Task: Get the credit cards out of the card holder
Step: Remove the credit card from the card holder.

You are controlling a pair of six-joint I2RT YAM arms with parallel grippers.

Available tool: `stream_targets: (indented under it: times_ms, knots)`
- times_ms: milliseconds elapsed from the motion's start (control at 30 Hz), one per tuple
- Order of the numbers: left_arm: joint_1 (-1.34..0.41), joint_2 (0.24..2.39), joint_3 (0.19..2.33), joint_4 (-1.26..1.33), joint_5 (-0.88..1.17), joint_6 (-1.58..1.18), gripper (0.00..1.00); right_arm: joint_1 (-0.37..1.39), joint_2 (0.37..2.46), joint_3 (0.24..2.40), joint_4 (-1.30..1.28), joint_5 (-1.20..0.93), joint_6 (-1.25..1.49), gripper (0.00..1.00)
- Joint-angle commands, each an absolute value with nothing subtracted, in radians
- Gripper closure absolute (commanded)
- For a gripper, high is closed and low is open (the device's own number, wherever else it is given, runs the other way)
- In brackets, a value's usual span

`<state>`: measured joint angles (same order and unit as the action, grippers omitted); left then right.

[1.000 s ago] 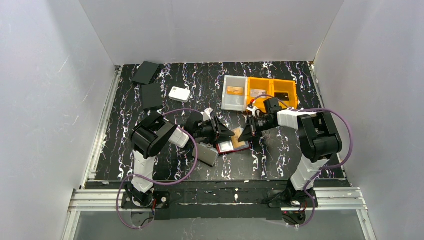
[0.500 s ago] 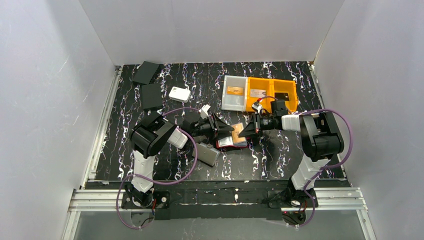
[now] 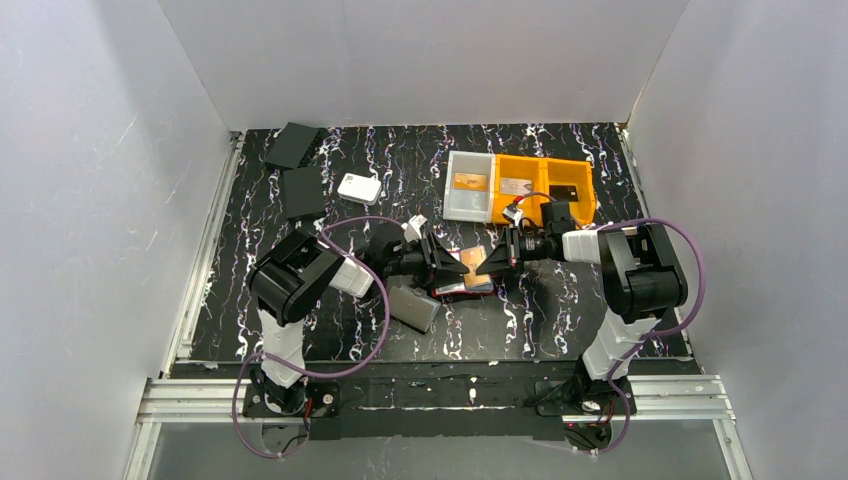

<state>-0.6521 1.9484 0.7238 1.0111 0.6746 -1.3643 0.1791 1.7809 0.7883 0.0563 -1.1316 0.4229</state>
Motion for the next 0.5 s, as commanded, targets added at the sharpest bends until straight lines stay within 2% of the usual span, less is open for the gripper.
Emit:
stream_targets:
  times_ms: [0,267,467]
  knots:
    - [-0.672,1.872,0.757,0.808,0.690,-1.260,0.58,0.184,1.735,0.790,0.100,-1.200,0.416,0.99]
    - [-0.687,1.893,0.829,0.795,0.694,-1.241,0.58,0.208,1.744,0.790,0.103,-1.238,0.420,0.99]
    - [-0.687,1.892,0.845,0.809,0.662,-1.241,0.60,0.215,1.778,0.798,0.046,-1.169,0.385,0.97]
